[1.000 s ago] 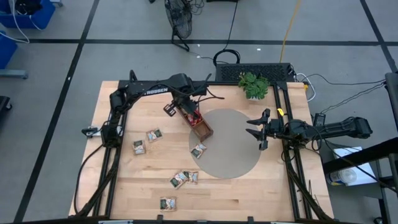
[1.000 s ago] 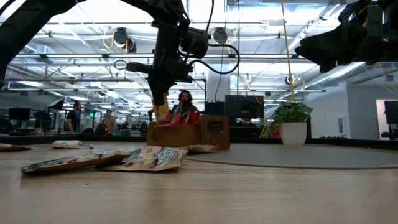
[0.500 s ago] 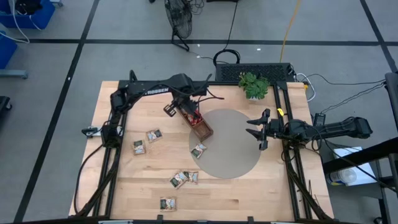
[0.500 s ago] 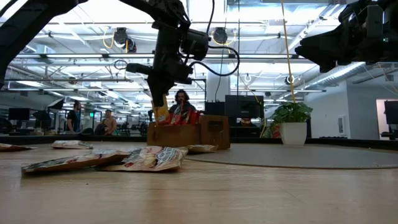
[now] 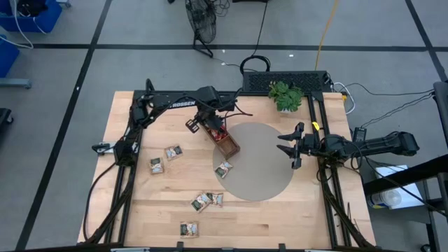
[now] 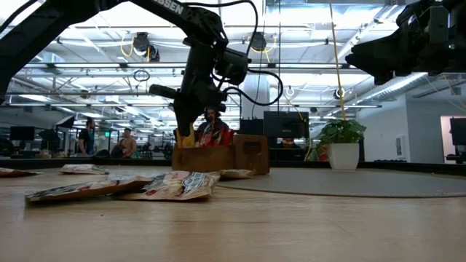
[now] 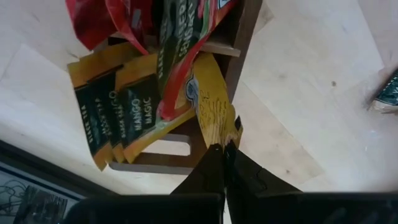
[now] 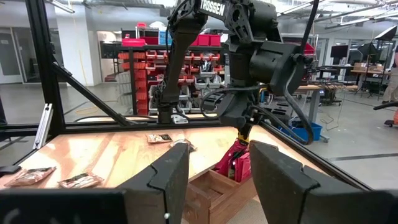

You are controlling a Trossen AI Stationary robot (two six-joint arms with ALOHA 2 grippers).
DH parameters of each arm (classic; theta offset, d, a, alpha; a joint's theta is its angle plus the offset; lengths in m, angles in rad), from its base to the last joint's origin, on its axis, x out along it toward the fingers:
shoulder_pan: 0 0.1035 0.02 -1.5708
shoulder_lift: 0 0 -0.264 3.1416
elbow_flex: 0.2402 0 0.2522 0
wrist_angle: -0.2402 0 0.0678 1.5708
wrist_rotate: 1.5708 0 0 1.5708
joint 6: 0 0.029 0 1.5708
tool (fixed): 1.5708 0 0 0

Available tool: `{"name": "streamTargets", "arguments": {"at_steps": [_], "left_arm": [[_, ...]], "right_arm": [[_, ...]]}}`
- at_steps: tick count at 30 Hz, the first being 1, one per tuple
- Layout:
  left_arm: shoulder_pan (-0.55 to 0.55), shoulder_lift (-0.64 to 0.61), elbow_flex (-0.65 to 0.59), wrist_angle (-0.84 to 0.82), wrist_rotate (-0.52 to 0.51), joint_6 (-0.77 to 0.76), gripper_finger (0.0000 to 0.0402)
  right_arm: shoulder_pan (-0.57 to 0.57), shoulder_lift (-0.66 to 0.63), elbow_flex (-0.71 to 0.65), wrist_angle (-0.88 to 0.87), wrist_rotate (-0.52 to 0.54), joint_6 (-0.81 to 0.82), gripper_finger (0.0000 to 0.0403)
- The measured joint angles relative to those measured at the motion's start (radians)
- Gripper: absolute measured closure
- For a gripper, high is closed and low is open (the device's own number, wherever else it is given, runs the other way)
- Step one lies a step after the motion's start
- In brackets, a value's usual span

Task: Pick & Place Tea
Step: Adjust the yellow tea bag in wooden organizer, then adjust the wooden organizer on the table

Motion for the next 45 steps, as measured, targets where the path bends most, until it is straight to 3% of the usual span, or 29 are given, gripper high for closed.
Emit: {"name": "streamTargets", "arguments": {"at_steps": [8,18,26,32,34,37,45], "left_arm": [[0.0,0.001,0.0,0.047,0.0,-0.012,0.0398],[0.002,0.001,0.0,0.075,0.025,-0.2,0.0333],[-0.001,0.001,0.0,0.092,-0.038,-0.264,0.0263],[-0.019,0.001,0.0,0.096,-0.203,-0.26,0.022],[-0.019,0.0,0.0,0.097,-0.217,-0.266,0.021],[-0.003,-0.02,0.0,0.102,-0.113,-0.275,0.0202],[0.15,-0.157,0.0,0.199,0.429,-0.314,0.0213]], "right_arm": [[0.0,0.0,0.0,0.0,0.0,0.0,0.0248],[0.0,0.0,0.0,0.0,0.0,0.0,0.0248],[0.0,0.0,0.0,0.0,0.0,0.0,0.0248],[0.0,0.0,0.0,0.0,0.0,0.0,0.0248],[0.0,0.0,0.0,0.0,0.0,0.0,0.0248],[0.0,0.0,0.0,0.0,0.0,0.0,0.0248],[0.0,0.0,0.0,0.0,0.0,0.0,0.0248]]}}
